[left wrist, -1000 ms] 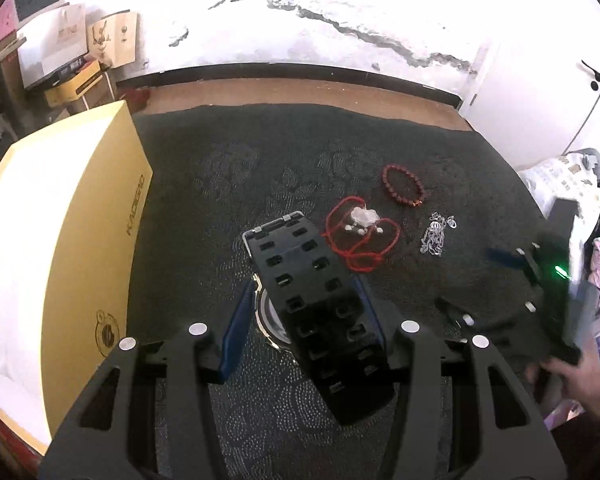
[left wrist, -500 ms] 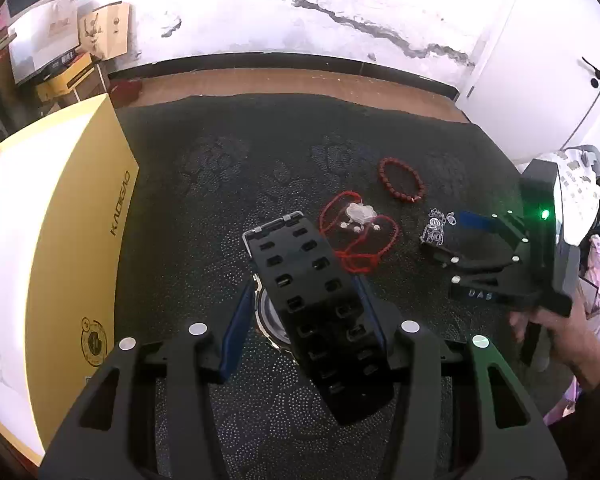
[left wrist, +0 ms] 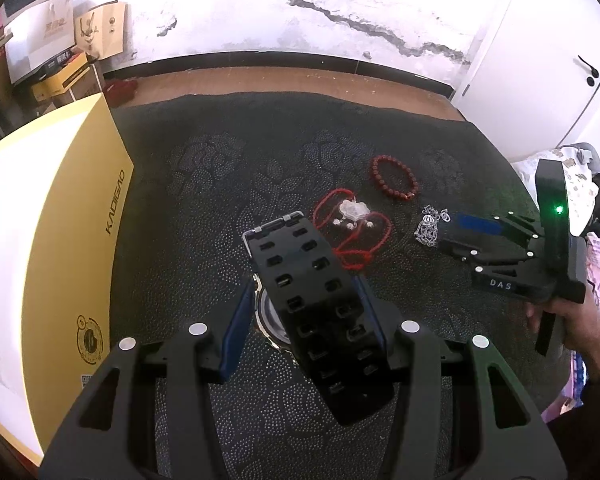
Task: Organize jewelry
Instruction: 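Lift the black watch with the left tool while the right tool grasps the silver ring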
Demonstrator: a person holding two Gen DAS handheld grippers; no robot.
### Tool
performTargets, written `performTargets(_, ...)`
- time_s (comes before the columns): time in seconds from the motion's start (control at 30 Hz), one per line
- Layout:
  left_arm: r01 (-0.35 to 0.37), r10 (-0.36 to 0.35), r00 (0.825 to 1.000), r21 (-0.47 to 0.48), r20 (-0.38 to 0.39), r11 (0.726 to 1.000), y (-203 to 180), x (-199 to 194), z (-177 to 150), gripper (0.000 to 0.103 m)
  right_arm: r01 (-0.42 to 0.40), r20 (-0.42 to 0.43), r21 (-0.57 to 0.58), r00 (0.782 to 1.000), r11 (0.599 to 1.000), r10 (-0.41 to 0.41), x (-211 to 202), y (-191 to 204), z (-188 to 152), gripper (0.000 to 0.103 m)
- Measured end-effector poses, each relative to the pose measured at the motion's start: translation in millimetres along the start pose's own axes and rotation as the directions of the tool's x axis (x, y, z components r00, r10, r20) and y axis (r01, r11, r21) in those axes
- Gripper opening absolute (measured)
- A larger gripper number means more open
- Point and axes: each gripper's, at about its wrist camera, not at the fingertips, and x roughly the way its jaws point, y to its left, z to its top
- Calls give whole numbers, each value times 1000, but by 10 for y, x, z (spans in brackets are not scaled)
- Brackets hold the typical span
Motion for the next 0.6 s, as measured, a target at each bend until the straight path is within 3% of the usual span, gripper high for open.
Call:
performTargets(0.23, 0, 0, 1000, 2, -15, 1000, -32, 51, -15, 49, 5, 31, 14, 1000, 1000, -6, 65, -65, 119, 54)
performTargets(0.3, -4, 4, 1000, 3, -18, 1000, -27, 60, -20, 49, 11, 33, 23, 999, 1000, -12, 52, -122, 139, 26)
performTargets(0.33, -6, 6, 1000, 0, -20, 1000, -19, 68, -18, 49, -3, 30, 30, 1000, 1000, 2, 54, -138, 148, 20)
performTargets(0.6, -3, 3, 1000, -2, -22, 1000, -45, 89, -2, 49, 5, 18, 13, 1000, 1000, -5, 9, -81, 161, 12)
